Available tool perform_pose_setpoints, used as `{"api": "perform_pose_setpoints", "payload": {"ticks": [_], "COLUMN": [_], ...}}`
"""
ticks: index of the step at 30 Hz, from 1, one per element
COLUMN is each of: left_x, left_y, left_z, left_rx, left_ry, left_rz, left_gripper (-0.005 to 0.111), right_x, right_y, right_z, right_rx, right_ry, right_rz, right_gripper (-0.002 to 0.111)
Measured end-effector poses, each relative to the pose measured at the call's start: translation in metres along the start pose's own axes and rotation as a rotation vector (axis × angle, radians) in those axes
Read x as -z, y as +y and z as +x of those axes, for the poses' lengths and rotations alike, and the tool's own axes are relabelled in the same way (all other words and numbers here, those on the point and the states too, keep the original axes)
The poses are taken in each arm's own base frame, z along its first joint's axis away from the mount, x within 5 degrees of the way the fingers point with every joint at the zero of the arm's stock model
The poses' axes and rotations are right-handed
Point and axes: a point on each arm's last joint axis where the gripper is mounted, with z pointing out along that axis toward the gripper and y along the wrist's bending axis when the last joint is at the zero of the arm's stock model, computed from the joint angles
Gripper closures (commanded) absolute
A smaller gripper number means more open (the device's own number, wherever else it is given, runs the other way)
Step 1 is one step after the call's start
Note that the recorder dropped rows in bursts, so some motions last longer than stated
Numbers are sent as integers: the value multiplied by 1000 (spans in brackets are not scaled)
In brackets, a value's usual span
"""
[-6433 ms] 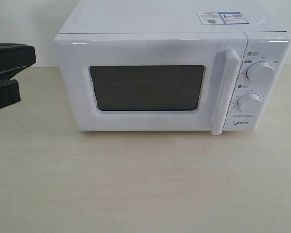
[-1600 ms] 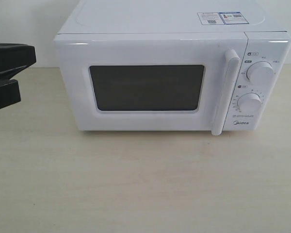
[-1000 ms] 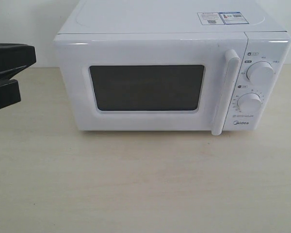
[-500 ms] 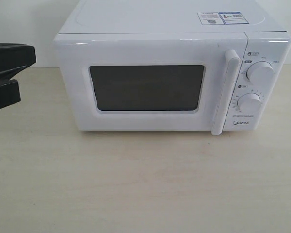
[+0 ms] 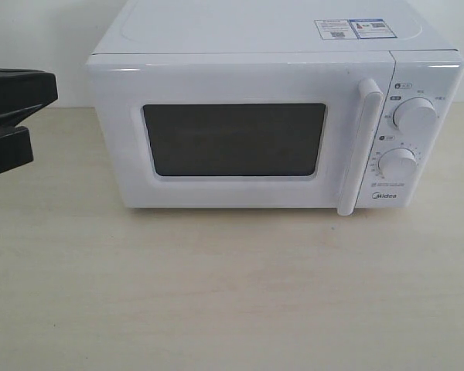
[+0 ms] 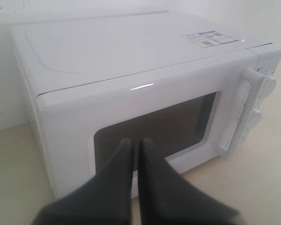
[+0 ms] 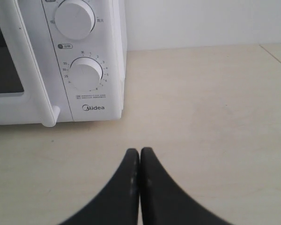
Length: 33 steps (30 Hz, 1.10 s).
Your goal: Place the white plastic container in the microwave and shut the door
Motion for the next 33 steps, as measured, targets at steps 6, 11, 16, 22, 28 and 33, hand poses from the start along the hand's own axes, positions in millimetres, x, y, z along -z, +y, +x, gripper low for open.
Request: {"api": "perform_pose_setpoints", "payload": {"ticks": [6,11,16,22,28,33], "left_x": [0,0,8,33,64,83], "left_y": [0,0,0,15,28,27], "left_z": [0,0,-5,-11,13,50], "left_rx": [0,0,-95,-127,-95,-83], "left_ry": [0,0,-36,-114,-130,-146], "left_rz": [0,0,-5,-104,-224,-275], "left_gripper": [102,102,102,102,102,102], "right_x": [0,0,0,0,0,0], "right_y": [0,0,0,0,0,0], "right_z": [0,0,0,0,0,0], "right_rx": [0,0,-2,-2,-4,-4], "right_ry": [0,0,0,0,0,0], "right_rz": [0,0,0,0,0,0], "right_gripper": [109,109,109,109,109,109]}}
